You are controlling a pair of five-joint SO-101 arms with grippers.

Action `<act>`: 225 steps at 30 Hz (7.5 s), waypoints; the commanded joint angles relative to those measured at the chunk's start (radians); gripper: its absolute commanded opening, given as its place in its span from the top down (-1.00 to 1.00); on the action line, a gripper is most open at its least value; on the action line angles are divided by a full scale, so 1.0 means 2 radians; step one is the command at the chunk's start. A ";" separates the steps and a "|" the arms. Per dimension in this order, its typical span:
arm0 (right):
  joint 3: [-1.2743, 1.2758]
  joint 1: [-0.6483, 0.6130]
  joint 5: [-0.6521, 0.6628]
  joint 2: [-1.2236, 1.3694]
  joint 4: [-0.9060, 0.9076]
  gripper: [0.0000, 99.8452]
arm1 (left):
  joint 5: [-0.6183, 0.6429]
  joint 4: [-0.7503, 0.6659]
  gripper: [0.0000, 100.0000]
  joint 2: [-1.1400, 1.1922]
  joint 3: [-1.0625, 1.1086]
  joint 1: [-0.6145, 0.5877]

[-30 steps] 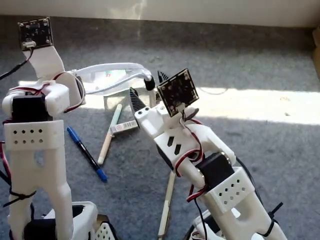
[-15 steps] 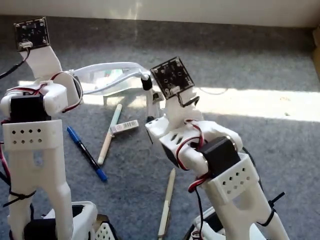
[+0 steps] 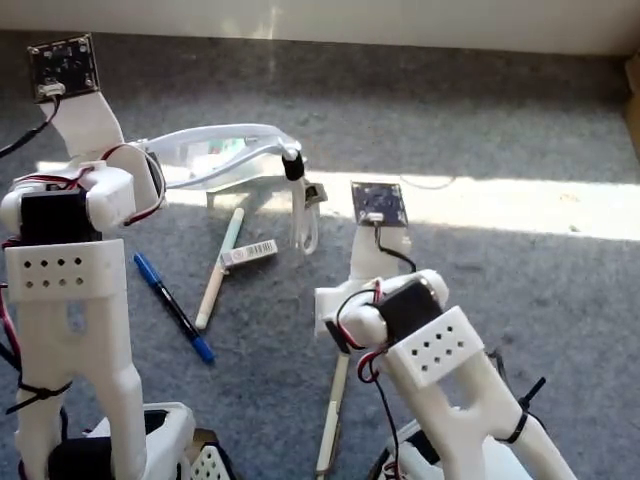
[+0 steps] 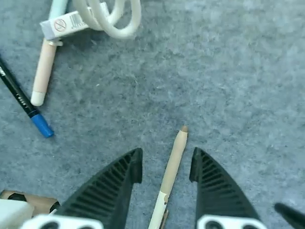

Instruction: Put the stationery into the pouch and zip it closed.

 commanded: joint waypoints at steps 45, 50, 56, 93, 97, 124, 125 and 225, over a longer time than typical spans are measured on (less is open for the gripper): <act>0.171 0.006 -0.021 0.186 -0.259 0.99 | -0.003 -0.027 0.97 -0.007 0.018 -0.005; 0.168 0.013 -0.021 0.185 -0.259 0.99 | -0.003 -0.027 0.97 -0.007 0.018 -0.005; 0.086 0.058 -0.020 0.185 -0.211 0.99 | -0.003 -0.027 0.97 -0.007 0.018 -0.007; -0.044 0.065 0.057 -0.138 -0.103 0.99 | -0.004 -0.027 0.97 -0.007 0.018 -0.007; -0.079 0.065 0.057 -0.143 -0.103 0.99 | -0.004 -0.027 0.97 -0.007 0.018 -0.007; -0.150 0.011 0.133 -0.142 -0.452 0.99 | -0.005 -0.030 0.96 -0.007 0.017 -0.005; -0.150 -0.001 0.139 -0.141 -0.464 0.99 | -0.005 -0.030 0.96 -0.007 0.017 -0.005; -0.270 -0.052 0.259 0.008 -0.208 0.75 | 0.018 -0.051 0.97 -0.007 0.016 -0.105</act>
